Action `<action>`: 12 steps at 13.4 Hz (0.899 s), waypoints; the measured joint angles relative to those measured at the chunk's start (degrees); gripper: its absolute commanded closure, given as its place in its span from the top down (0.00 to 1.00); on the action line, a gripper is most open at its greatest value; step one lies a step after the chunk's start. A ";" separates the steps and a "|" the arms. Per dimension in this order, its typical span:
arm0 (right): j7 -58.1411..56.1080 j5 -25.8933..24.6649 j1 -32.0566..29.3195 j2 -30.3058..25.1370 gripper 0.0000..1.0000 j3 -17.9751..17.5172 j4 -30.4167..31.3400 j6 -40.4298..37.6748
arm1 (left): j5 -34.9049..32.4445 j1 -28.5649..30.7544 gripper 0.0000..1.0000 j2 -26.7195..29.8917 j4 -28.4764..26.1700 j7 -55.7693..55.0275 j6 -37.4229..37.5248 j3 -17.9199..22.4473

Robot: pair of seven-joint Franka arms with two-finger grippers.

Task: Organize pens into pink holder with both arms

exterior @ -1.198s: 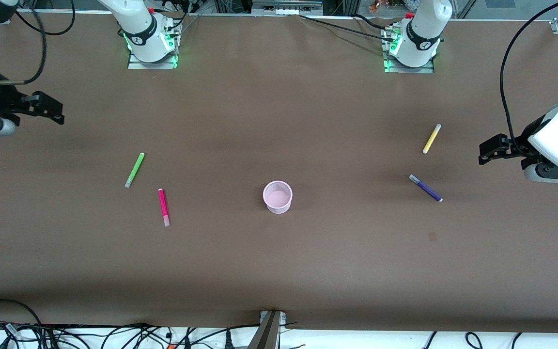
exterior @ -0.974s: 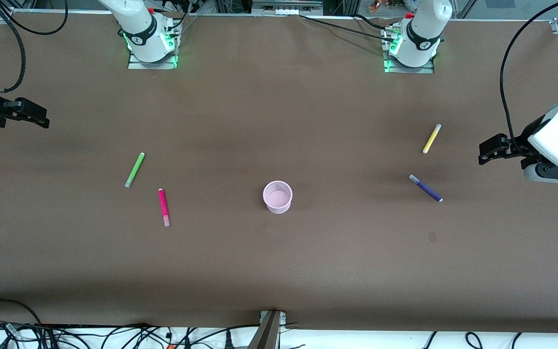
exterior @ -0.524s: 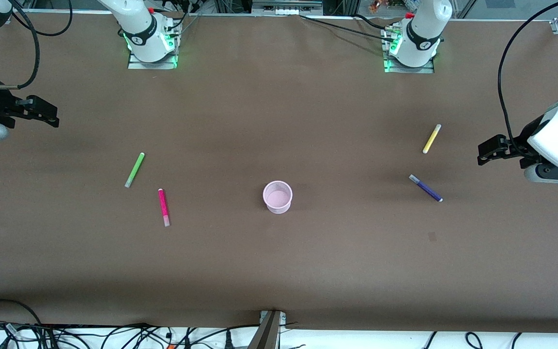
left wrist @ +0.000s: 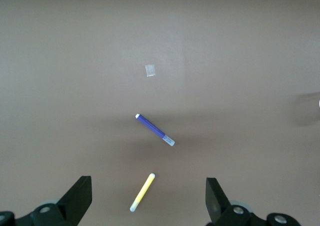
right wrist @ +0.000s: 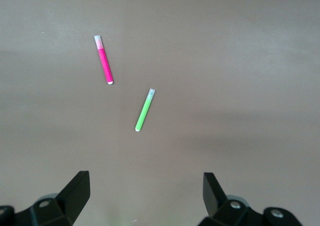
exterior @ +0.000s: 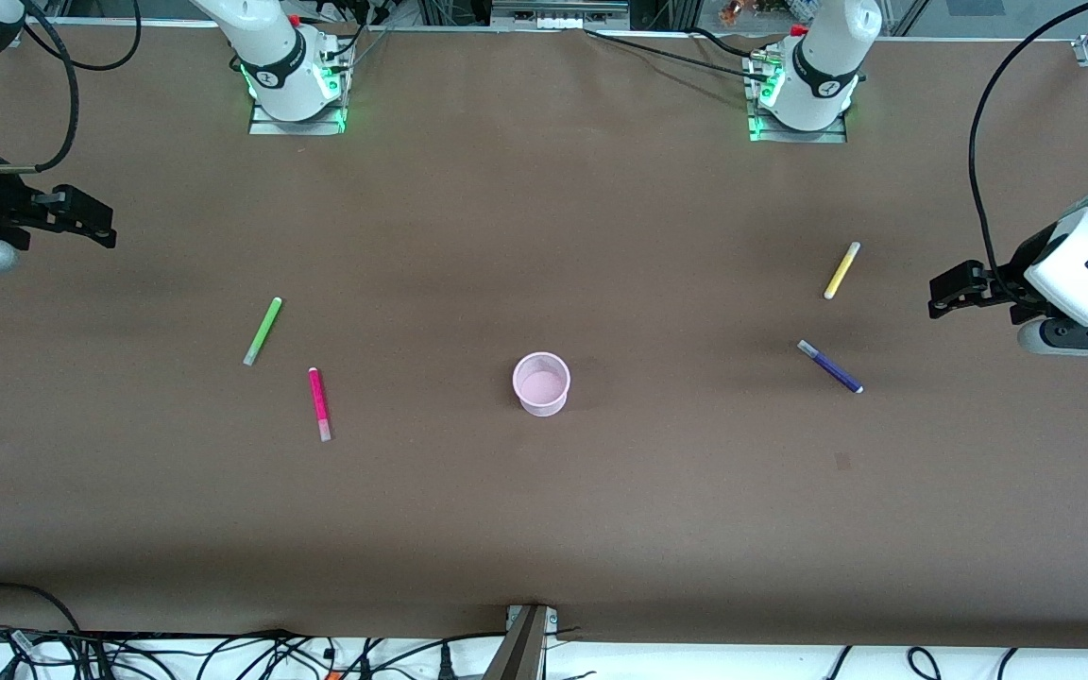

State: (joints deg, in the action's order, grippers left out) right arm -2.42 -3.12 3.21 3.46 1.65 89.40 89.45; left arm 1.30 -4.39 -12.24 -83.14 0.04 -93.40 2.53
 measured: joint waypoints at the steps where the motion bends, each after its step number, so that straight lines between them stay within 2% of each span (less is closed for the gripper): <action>1: -0.01 0.01 0.08 0.00 1.00 -0.31 -0.14 0.10 | 0.63 0.08 1.00 -0.04 -0.17 -0.06 0.04 0.11; 6: 0.00 0.86 0.49 -0.02 1.00 -1.71 -0.91 1.11 | 2.90 1.60 1.00 -2.50 -2.62 -4.13 -1.34 0.42; 8: 0.00 1.70 0.49 -0.02 1.00 -1.69 -0.92 1.33 | 2.91 1.66 1.00 -4.35 -5.82 -11.36 -7.21 0.44; 12: 0.00 1.88 0.49 -0.02 1.00 -1.56 -0.93 1.36 | 2.91 1.67 1.00 -6.98 -18.78 -23.20 -24.53 0.44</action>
State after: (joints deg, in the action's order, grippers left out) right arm -2.42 -1.24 3.69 3.44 0.09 88.48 90.81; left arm 4.21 -2.72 -19.22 -101.91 -23.16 -117.93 2.97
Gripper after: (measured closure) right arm 0.000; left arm 0.000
